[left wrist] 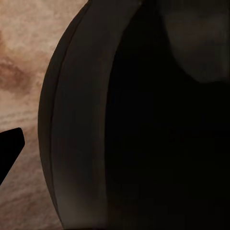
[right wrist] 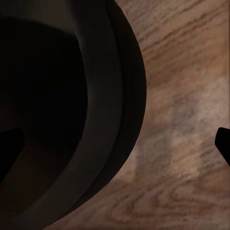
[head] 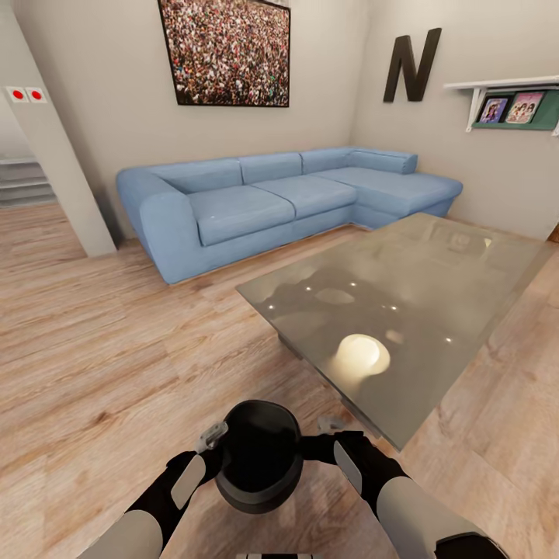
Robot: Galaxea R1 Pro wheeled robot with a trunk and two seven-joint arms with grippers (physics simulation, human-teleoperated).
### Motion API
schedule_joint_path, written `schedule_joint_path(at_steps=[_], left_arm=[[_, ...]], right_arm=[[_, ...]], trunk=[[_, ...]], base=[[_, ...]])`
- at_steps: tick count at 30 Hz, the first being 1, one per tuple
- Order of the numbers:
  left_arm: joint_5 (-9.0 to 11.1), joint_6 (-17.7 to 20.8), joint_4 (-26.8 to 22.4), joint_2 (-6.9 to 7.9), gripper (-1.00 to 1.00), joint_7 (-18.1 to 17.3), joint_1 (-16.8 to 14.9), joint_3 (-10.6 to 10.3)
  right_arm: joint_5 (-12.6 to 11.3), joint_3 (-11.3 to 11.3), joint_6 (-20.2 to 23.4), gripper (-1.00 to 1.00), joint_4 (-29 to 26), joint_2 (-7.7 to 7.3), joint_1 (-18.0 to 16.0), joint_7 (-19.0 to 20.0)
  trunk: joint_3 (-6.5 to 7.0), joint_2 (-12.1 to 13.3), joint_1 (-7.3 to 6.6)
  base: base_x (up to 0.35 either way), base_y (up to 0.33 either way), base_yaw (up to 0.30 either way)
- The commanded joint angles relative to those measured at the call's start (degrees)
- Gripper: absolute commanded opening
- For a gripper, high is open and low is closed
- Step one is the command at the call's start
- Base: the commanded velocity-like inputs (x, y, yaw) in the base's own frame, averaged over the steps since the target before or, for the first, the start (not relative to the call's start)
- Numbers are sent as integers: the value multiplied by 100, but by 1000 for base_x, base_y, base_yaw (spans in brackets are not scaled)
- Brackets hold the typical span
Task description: Place each of the two pumpkins and all three candles from the living room inside a cabinet in the living room (use any cabinet), then make sure every cabinet is closed, and position the cauldron so it is next to a table in the living room.
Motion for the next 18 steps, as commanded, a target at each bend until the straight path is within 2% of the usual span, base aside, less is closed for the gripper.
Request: schedule_joint_path(at_steps=[1, 18], left_arm=[[53, 33, -15, -2, 100, 37, 1, 12], [62, 43, -17, 3, 100, 71, 1, 28]], right_arm=[[-58, 41, 27, 100, -12, -7, -1, -14], [-58, 41, 27, 100, -14, -5, -1, -14]], trunk=[[18, 0, -3], [395, 23, -47]], base=[[0, 0, 0], [0, 0, 0]])
